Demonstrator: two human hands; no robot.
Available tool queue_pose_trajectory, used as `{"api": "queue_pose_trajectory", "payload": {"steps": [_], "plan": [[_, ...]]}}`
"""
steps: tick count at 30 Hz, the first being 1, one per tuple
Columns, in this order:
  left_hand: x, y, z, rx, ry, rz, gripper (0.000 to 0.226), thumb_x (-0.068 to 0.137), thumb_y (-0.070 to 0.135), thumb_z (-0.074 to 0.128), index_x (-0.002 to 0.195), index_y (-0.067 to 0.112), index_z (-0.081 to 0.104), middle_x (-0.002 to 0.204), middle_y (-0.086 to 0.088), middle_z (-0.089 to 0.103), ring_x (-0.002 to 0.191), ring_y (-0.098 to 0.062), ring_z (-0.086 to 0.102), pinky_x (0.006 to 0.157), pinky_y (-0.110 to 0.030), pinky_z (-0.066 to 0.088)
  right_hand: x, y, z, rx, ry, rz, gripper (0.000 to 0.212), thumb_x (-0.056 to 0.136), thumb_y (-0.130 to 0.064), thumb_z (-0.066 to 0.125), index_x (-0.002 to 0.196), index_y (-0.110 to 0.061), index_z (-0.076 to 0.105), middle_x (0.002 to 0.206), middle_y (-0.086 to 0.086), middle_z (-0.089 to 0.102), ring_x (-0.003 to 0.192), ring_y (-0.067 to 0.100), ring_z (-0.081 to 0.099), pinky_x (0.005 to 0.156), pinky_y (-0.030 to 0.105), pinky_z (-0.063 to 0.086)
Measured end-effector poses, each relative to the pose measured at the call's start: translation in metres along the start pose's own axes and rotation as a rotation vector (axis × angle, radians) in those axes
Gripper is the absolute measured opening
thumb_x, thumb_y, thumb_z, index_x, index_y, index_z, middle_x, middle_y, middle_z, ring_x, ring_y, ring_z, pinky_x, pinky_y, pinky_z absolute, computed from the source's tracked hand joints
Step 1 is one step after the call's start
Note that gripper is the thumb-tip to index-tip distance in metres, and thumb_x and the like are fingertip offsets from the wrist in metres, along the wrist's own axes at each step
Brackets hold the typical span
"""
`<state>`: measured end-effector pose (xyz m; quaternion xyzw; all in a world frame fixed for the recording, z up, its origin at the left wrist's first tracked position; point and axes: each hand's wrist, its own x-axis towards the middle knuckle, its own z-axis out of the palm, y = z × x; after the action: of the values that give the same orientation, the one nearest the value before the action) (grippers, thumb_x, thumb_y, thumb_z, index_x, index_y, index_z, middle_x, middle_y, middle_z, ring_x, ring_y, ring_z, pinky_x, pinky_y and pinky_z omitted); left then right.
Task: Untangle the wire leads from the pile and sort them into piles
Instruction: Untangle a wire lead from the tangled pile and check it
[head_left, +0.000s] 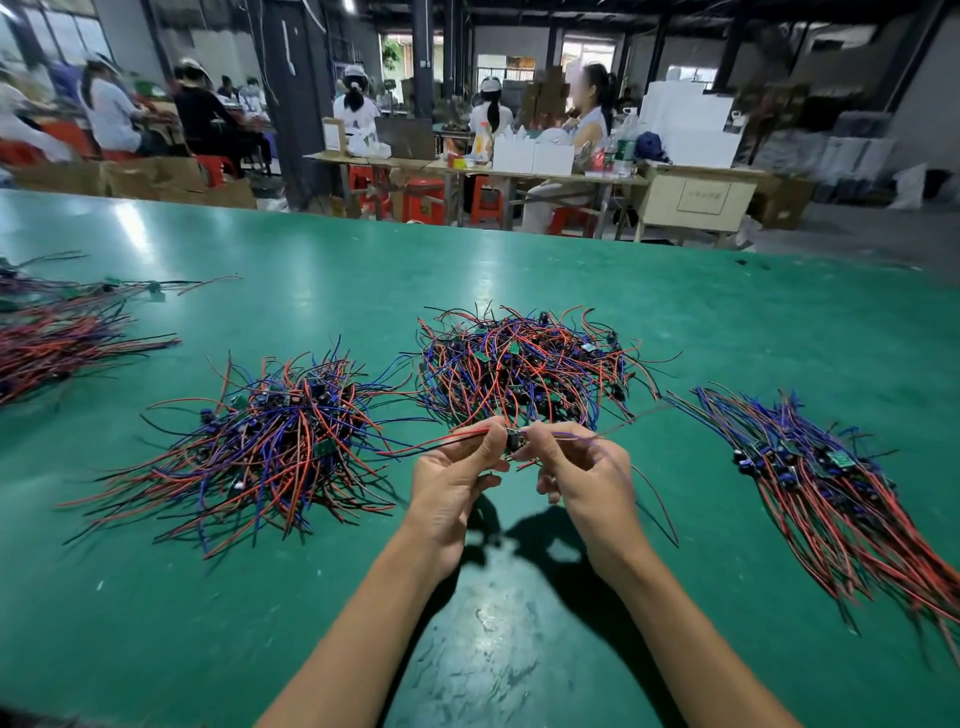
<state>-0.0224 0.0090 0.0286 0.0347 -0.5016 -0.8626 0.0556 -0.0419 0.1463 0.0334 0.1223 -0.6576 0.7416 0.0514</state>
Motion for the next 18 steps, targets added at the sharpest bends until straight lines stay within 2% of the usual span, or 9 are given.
{"api": "queue_pose_trajectory", "payload": {"steps": [1,3,5,7,8,11,13,15,18], "plan": [[-0.001,0.0,0.0,0.037,-0.014,0.029,0.064,0.03,0.061,0.097,0.083,0.027,0.082,0.075,0.005,0.074,0.065,-0.006,0.061,0.069,-0.022,0.045,0.001,-0.001,0.001,0.039,0.023,0.038,0.026,0.083,-0.041,0.073,0.077,-0.016,0.075,0.074,0.006,0.074,0.049,0.01,0.052,0.045,0.019,0.04],[-0.003,0.002,-0.001,0.165,-0.068,0.124,0.04,0.055,0.038,0.097,0.09,0.029,0.082,0.082,0.005,0.076,0.071,-0.005,0.064,0.069,-0.021,0.048,0.004,-0.005,0.0,0.132,0.047,0.141,0.03,0.079,-0.044,0.073,0.073,-0.015,0.072,0.07,0.005,0.072,0.047,0.011,0.05,0.044,0.02,0.038],[-0.003,0.001,-0.004,0.415,-0.082,0.269,0.039,0.068,0.018,0.091,0.104,0.028,0.08,0.097,0.008,0.076,0.081,-0.004,0.065,0.07,-0.027,0.055,0.008,-0.01,-0.004,0.198,0.019,0.244,0.029,0.075,-0.046,0.073,0.067,-0.019,0.072,0.069,0.002,0.069,0.047,0.01,0.051,0.046,0.02,0.038],[0.0,-0.002,-0.005,0.694,0.008,0.39,0.038,0.079,0.014,0.085,0.112,0.03,0.076,0.107,0.012,0.073,0.088,-0.012,0.065,0.071,-0.034,0.057,0.011,-0.013,-0.013,0.244,-0.036,0.286,0.026,0.076,-0.046,0.073,0.066,-0.022,0.071,0.071,0.0,0.066,0.052,0.009,0.053,0.049,0.02,0.04],[0.001,-0.004,-0.005,0.733,0.065,0.413,0.032,0.085,0.015,0.08,0.112,0.03,0.075,0.107,0.011,0.073,0.087,-0.017,0.064,0.068,-0.032,0.057,0.012,-0.014,-0.019,0.251,-0.064,0.297,0.025,0.077,-0.045,0.074,0.07,-0.022,0.069,0.073,-0.001,0.064,0.054,0.009,0.053,0.05,0.02,0.041],[-0.001,-0.001,-0.002,0.519,0.096,0.252,0.013,0.096,0.023,0.067,0.105,0.021,0.076,0.096,-0.002,0.077,0.072,-0.019,0.066,0.059,-0.022,0.055,0.015,-0.016,-0.029,0.213,-0.154,0.317,0.026,0.079,-0.042,0.079,0.077,-0.023,0.062,0.07,-0.002,0.056,0.055,0.009,0.049,0.048,0.018,0.039],[-0.004,0.003,0.001,0.337,-0.004,0.032,0.033,0.091,0.041,0.061,0.101,0.014,0.076,0.091,-0.01,0.078,0.065,-0.019,0.069,0.059,-0.021,0.057,0.016,-0.016,-0.032,0.12,-0.209,0.301,0.023,0.079,-0.041,0.074,0.071,-0.022,0.065,0.066,-0.001,0.053,0.051,0.007,0.043,0.044,0.016,0.034],[-0.005,0.003,0.003,0.282,-0.128,-0.091,0.044,0.086,0.049,0.062,0.099,0.011,0.079,0.09,-0.013,0.077,0.069,-0.023,0.073,0.063,-0.026,0.061,0.016,-0.014,-0.035,-0.054,-0.253,0.222,0.025,0.083,-0.042,0.072,0.07,-0.021,0.072,0.063,-0.002,0.053,0.049,0.003,0.04,0.044,0.013,0.03],[-0.008,-0.001,0.002,0.258,-0.252,-0.13,0.033,0.089,0.035,0.069,0.106,0.007,0.078,0.097,-0.02,0.076,0.075,-0.028,0.075,0.068,-0.029,0.061,0.015,-0.01,-0.036,-0.147,-0.244,0.113,0.025,0.086,-0.039,0.076,0.068,-0.022,0.075,0.061,-0.007,0.06,0.052,-0.002,0.047,0.053,0.009,0.037]]}}
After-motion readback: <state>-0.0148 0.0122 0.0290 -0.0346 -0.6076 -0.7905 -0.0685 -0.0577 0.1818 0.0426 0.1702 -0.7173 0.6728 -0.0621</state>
